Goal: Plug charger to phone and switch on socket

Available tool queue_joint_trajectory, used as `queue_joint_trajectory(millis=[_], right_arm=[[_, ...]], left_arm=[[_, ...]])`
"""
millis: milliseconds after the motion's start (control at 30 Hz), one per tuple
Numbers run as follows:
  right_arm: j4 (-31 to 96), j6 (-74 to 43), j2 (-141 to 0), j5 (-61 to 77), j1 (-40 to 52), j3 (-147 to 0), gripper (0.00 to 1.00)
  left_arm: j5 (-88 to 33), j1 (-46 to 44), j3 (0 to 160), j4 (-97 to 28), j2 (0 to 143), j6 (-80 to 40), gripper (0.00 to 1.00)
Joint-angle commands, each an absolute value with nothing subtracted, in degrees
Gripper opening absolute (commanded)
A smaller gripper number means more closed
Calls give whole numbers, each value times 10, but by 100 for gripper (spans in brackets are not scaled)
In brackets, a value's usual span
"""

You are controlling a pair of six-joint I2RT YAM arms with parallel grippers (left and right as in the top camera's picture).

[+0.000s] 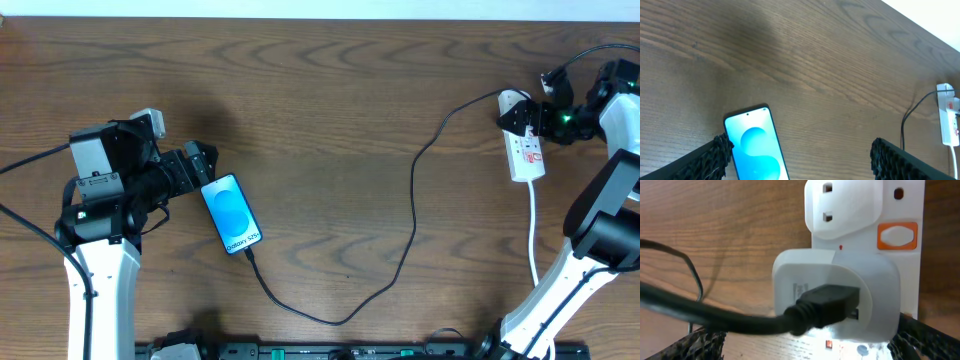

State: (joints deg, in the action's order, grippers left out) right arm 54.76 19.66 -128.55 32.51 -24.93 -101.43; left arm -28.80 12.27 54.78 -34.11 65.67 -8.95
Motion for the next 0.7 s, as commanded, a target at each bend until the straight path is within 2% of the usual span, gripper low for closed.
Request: queue_joint_trajectory(millis=[0, 367, 667], right_arm=[[591, 176, -1312, 329, -246, -1004, 99], [698, 146, -1270, 174, -267, -1103, 99], [708, 85, -1185, 157, -265, -1105, 99]], left_arm=[[-293, 124, 554, -342, 655, -82, 91], [-293, 124, 554, -342, 655, -82, 90], [-293, 124, 554, -342, 655, -82, 91]])
